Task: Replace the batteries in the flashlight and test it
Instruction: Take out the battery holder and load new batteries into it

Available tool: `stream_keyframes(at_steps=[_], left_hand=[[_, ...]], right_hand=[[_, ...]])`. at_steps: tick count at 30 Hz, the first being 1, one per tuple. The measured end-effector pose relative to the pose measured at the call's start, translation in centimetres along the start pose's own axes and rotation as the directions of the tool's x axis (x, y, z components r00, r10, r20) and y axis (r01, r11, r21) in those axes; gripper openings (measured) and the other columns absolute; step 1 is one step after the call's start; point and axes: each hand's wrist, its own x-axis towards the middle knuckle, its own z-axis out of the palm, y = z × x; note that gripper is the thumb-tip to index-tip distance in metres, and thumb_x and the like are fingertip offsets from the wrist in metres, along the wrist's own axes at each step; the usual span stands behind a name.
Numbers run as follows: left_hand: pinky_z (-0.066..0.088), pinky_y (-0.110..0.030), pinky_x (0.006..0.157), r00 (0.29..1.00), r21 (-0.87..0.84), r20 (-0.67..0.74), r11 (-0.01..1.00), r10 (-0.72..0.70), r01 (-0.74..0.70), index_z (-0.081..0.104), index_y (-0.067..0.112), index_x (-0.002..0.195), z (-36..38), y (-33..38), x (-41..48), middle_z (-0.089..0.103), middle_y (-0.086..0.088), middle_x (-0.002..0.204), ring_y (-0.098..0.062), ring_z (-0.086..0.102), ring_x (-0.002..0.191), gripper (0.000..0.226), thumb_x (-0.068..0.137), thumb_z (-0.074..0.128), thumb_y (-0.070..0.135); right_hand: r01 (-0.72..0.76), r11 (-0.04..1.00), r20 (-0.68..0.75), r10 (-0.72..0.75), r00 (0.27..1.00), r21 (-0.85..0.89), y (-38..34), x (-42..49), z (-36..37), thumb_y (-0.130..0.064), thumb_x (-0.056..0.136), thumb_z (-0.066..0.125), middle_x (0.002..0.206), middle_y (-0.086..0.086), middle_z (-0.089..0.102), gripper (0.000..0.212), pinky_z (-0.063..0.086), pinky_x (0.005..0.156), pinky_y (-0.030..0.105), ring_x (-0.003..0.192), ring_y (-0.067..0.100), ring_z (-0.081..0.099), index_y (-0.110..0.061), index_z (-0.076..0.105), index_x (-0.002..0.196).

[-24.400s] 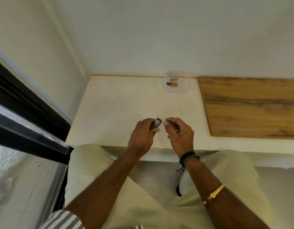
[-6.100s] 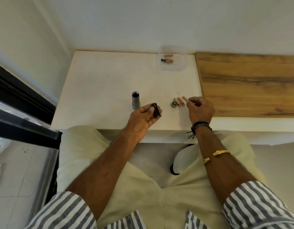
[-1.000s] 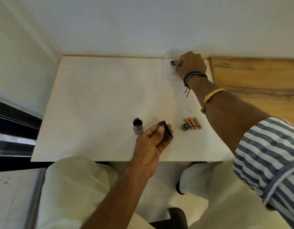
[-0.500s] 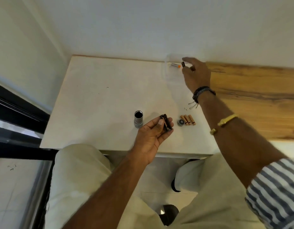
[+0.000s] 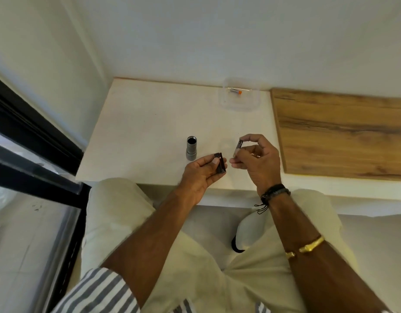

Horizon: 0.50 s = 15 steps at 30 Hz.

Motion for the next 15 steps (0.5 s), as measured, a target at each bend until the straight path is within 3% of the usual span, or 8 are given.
stream_keyframes(at_steps=[6,12,15], left_hand=[[0.06,-0.034,0.078,1.0,0.032,-0.003,0.999,0.021,-0.02,0.067,0.003,0.111,-0.3,0.4,-1.0,0.075,-0.016,0.107,-0.028,0.073,0.098,0.02,0.091,0.067,0.006],[0.06,-0.036,0.083,0.999,0.027,0.002,0.999,0.047,-0.047,0.065,0.003,0.112,-0.4,0.9,-1.7,0.071,-0.021,0.114,-0.03,0.071,0.102,0.02,0.092,0.065,0.005],[0.061,-0.036,0.082,0.999,0.032,-0.015,0.998,0.049,-0.049,0.065,0.003,0.113,-0.6,1.1,-1.8,0.071,-0.021,0.115,-0.029,0.072,0.1,0.02,0.093,0.064,0.005]], right_hand=[[0.013,0.998,0.068,-0.008,0.998,-0.065,0.2,-1.8,0.2,0.0,0.088,0.068,0.072,0.006,0.073,0.025,0.065,0.069,0.042,0.076,0.031,0.077,-0.018,0.071,0.105],[0.062,0.983,0.09,-0.046,0.995,-0.174,0.5,-1.9,0.1,0.004,0.084,0.066,0.083,0.006,0.07,0.04,0.062,0.082,0.045,0.078,0.023,0.065,-0.022,0.077,0.112],[0.073,0.978,0.101,-0.054,0.993,-0.198,0.6,-2.2,0.2,-0.002,0.084,0.073,0.086,0.008,0.075,0.029,0.063,0.08,0.049,0.077,0.021,0.068,-0.019,0.076,0.107]])
